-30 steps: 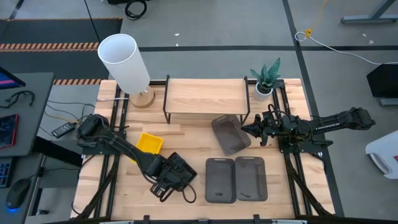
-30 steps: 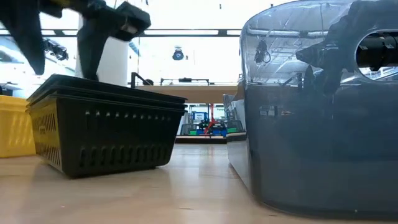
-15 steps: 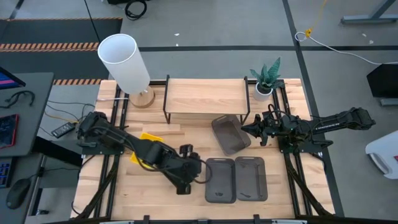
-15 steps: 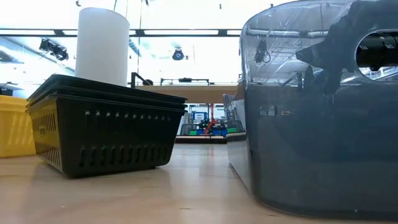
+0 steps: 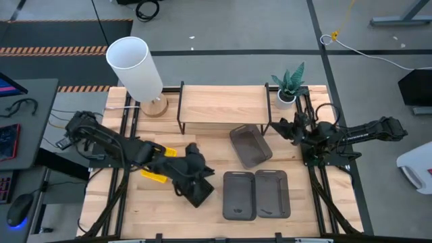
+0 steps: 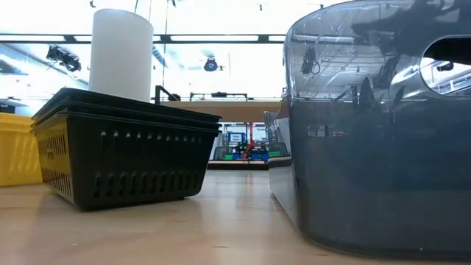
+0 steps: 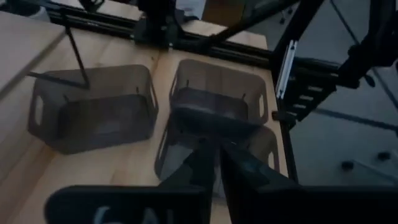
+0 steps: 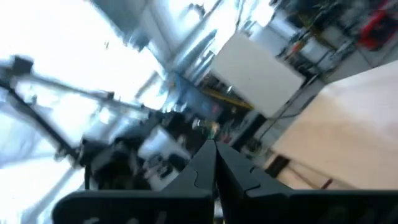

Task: Stack baskets on shelf by color
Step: Stack the top transparent black bin on the bottom right transparent black bin on the table

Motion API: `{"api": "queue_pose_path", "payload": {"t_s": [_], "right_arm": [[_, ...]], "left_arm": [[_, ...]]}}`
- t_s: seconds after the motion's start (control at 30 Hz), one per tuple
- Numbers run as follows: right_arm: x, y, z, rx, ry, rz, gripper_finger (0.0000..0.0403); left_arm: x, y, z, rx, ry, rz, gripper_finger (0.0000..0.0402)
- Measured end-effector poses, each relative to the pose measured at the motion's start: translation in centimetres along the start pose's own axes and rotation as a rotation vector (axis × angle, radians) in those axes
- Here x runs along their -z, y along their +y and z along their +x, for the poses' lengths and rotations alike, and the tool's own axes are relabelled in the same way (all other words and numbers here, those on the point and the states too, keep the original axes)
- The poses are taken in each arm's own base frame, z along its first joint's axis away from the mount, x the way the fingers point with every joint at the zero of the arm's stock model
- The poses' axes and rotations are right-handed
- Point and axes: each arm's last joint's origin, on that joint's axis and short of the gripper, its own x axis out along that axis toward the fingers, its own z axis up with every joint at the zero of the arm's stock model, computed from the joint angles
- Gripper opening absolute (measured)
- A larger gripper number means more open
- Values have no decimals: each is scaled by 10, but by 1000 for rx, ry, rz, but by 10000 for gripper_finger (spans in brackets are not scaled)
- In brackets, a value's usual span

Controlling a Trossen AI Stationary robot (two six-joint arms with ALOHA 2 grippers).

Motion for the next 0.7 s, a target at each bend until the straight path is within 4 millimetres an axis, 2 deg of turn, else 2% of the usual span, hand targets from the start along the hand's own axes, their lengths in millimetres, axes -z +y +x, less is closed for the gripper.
{"api": "queue_pose_path", "payload": {"t_s": [0.17,0.37,0.47,0.7], "right_arm": [[-2,2,0,-27,-12,172,14],[-2,11,8,-88,116,161,13],[-6,20,19,-29,163,102,9],[-14,35,49,230,352,-38,10]], "left_arm": [[-10,15,-20,7,-91,9,5],[-10,42,-39,16,-140,69,11],[-11,58,-48,39,-173,72,13],[-3,86,-69,18,-217,53,5]]}}
